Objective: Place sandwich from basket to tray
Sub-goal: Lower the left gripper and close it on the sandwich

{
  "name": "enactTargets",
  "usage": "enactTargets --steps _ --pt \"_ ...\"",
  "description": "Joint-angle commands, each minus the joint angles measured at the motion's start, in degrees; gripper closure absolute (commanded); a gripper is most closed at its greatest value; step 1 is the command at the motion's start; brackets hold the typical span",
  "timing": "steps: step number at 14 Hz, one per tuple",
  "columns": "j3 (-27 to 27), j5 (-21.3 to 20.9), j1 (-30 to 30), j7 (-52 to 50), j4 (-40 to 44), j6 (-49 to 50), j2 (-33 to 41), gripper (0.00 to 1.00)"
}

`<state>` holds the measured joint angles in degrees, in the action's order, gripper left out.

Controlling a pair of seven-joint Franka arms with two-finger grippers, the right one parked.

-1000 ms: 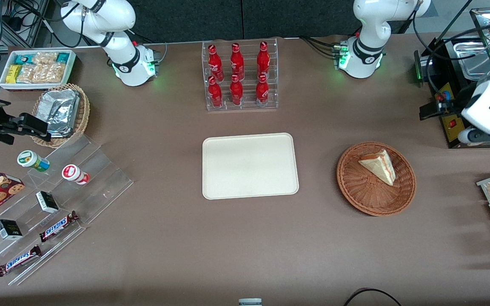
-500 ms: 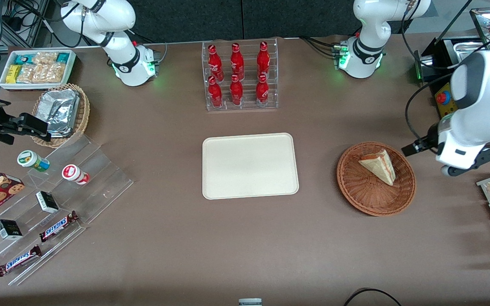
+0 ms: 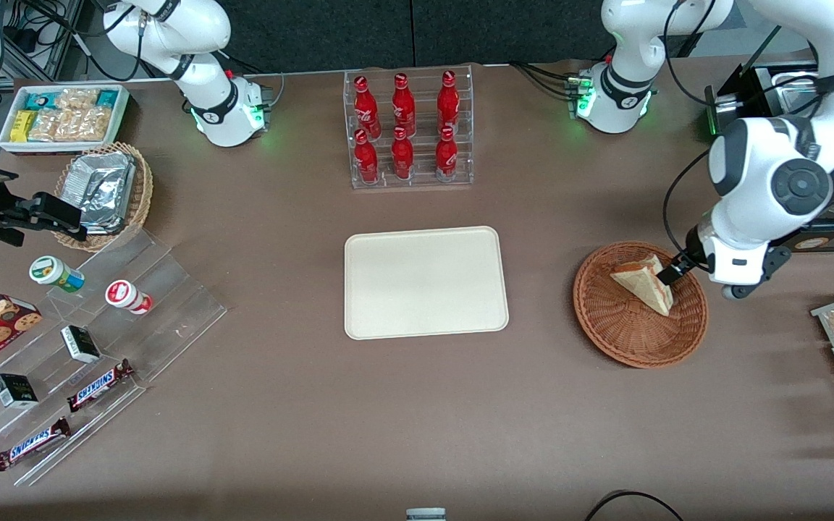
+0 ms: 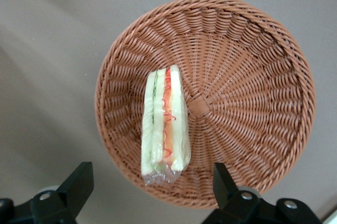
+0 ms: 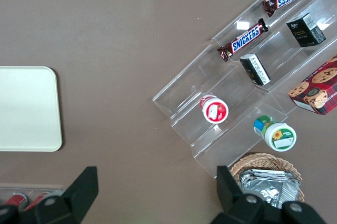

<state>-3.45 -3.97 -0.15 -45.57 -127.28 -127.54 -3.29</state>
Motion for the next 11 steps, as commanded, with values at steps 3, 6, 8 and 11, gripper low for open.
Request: enactTargets --steps 3,6,8,11 --pt "-0.24 -0.78 -0.12 -4.18 -10.78 -15.16 2.42 0.00" --pt "-0.24 -0.52 -0.03 -5.75 -12.38 -21.60 0.05 0.00" --pt "-0.24 -0.52 -0.03 -6.11 -12.38 -21.87 -0.22 0.00" --pt "-0.24 -0.52 0.06 -6.20 -12.73 -24.24 -2.41 0.00"
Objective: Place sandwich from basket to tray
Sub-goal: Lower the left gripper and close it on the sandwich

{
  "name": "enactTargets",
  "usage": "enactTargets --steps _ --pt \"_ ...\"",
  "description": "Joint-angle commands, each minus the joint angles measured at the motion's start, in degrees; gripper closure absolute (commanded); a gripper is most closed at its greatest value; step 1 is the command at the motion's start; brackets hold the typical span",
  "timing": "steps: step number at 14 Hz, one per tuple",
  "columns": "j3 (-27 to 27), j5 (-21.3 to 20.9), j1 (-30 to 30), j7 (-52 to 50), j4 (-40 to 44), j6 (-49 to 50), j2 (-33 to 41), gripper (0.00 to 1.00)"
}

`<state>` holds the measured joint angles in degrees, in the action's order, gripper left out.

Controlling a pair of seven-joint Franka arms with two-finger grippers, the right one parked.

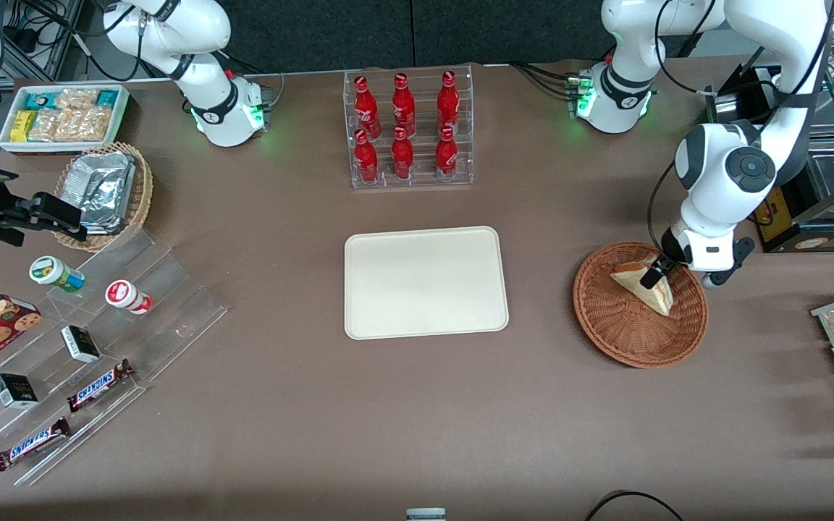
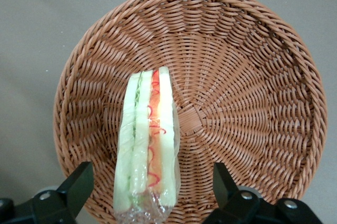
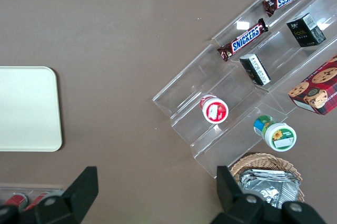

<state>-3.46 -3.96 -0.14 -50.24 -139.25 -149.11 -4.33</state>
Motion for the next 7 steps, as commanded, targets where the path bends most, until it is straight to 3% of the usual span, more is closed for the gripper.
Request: enactTargets --steps 1,5,6,7 --pt "-0.23 -0.52 0.06 -1.53 -0.93 -4.07 -2.25 0.00" --pt "-0.23 -0.52 0.14 -2.49 -0.94 -7.25 -5.07 0.04" --pt "-0.23 -0.52 0.58 -3.28 -0.85 -7.25 -5.07 0.37" --pt "-0.23 -0.52 0.93 -3.81 -0.76 -7.08 -5.07 0.79"
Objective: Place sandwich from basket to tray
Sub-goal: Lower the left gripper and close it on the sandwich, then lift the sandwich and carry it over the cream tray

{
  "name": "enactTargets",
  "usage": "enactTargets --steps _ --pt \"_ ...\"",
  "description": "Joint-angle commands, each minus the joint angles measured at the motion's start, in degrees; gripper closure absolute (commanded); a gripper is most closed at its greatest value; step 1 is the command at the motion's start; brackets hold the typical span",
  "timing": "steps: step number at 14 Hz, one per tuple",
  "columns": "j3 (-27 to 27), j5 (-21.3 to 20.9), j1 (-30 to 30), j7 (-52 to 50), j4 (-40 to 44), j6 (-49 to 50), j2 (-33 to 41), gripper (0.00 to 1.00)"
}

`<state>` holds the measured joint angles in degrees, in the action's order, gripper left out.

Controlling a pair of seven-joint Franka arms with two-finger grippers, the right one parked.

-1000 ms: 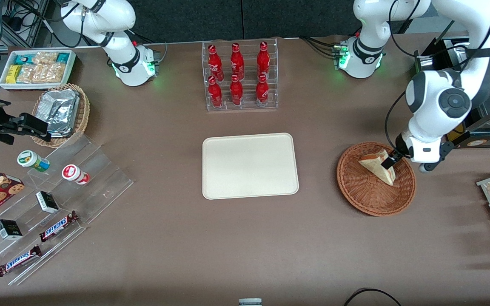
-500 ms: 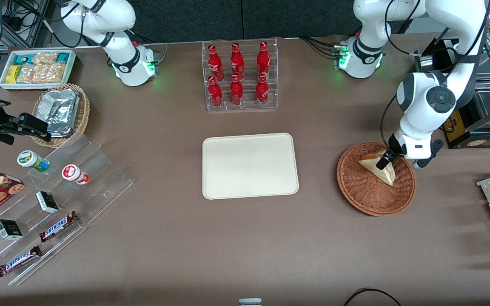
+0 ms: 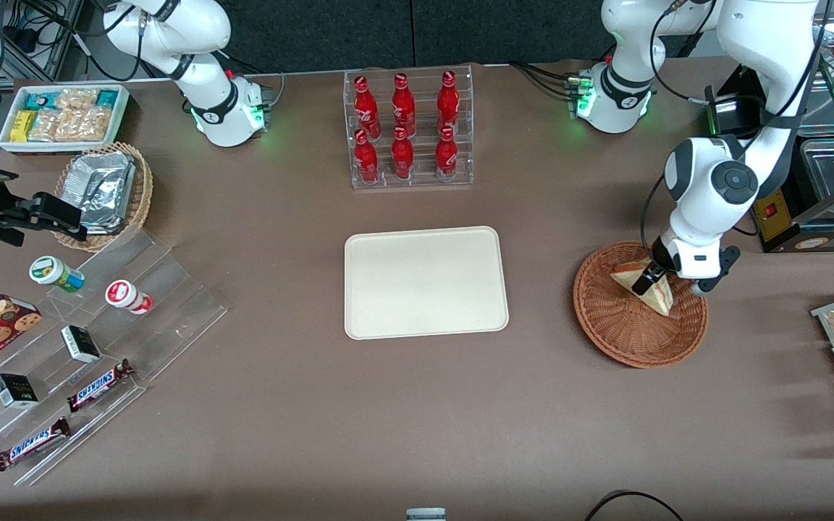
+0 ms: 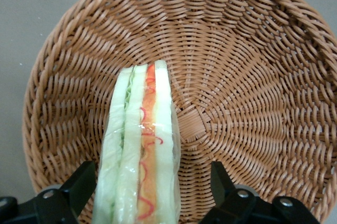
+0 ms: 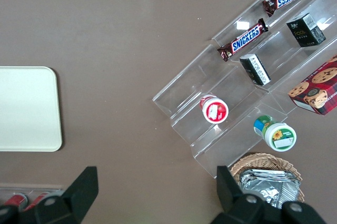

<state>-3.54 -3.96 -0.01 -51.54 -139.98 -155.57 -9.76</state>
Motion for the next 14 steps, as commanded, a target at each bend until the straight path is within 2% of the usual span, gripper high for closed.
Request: enactTargets --steps 1,5,8,11,14 --pt "-0.15 -0.52 0.80 -2.51 -0.03 -0.44 0.44 1.00" --pt "-0.15 -0.61 0.89 -2.25 0.06 2.62 1.93 1.00" --pt "-0.94 -0.79 0.98 -1.37 2.24 13.93 7.80 1.00" --pt "-6.81 -0.79 1.24 -1.54 14.86 34.21 8.71 1.00" --pt "-13.75 -0.70 1.33 -2.07 31.83 50.76 3.27 1.00"
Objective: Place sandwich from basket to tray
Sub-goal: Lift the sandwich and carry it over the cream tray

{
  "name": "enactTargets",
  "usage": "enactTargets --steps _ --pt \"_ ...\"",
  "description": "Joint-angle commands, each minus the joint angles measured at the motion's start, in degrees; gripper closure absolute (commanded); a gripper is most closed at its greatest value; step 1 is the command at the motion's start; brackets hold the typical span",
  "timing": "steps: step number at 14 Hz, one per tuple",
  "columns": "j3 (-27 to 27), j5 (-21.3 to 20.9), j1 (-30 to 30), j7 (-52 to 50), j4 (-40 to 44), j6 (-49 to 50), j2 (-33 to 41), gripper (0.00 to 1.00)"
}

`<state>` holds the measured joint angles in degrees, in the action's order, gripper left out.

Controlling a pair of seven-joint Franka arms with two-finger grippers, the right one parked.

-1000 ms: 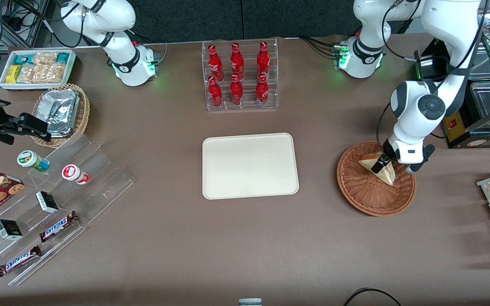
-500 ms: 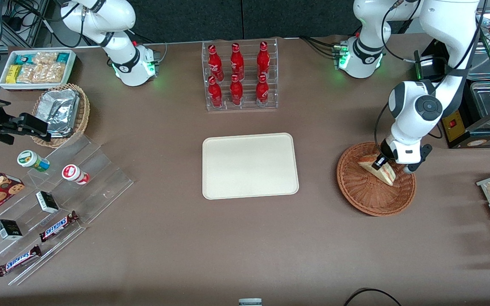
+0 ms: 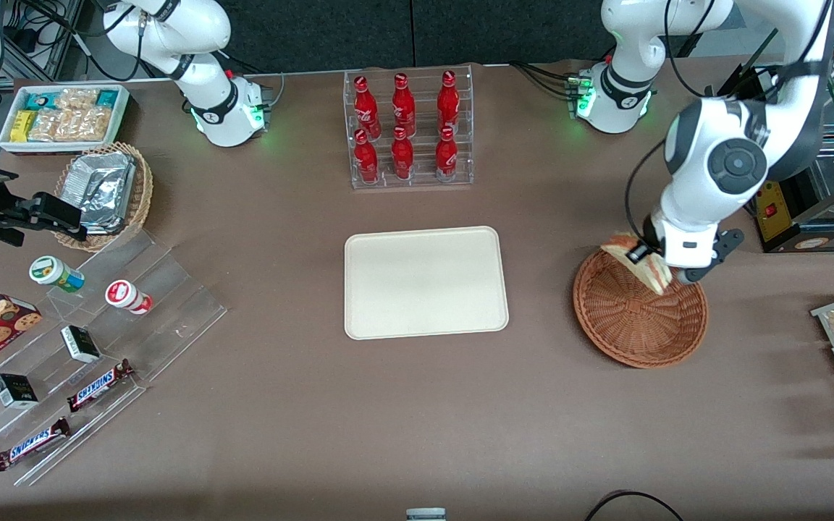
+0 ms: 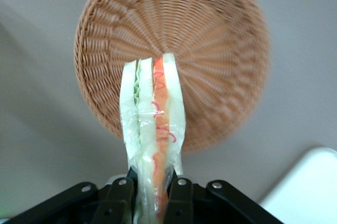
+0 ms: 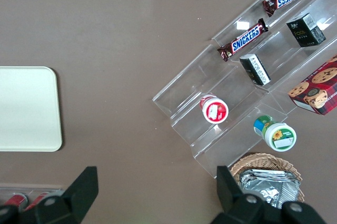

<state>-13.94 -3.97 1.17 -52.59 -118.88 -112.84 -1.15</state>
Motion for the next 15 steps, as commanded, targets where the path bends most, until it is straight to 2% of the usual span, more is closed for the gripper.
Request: enactTargets --steps 1,4,8,12,15 --pt "-6.07 -1.12 0.50 0.72 13.13 10.42 -5.87 1.00" --pt "-10.84 -0.77 4.44 1.97 18.49 10.27 -8.67 1.00" --pt "-10.85 -0.51 12.35 1.70 21.23 5.72 -14.82 1.00" --pt "-10.76 -1.38 19.56 -0.14 26.67 1.49 -24.66 1.00" --pt "-10.67 -4.89 22.99 -0.41 30.89 -0.62 -31.96 1.00"
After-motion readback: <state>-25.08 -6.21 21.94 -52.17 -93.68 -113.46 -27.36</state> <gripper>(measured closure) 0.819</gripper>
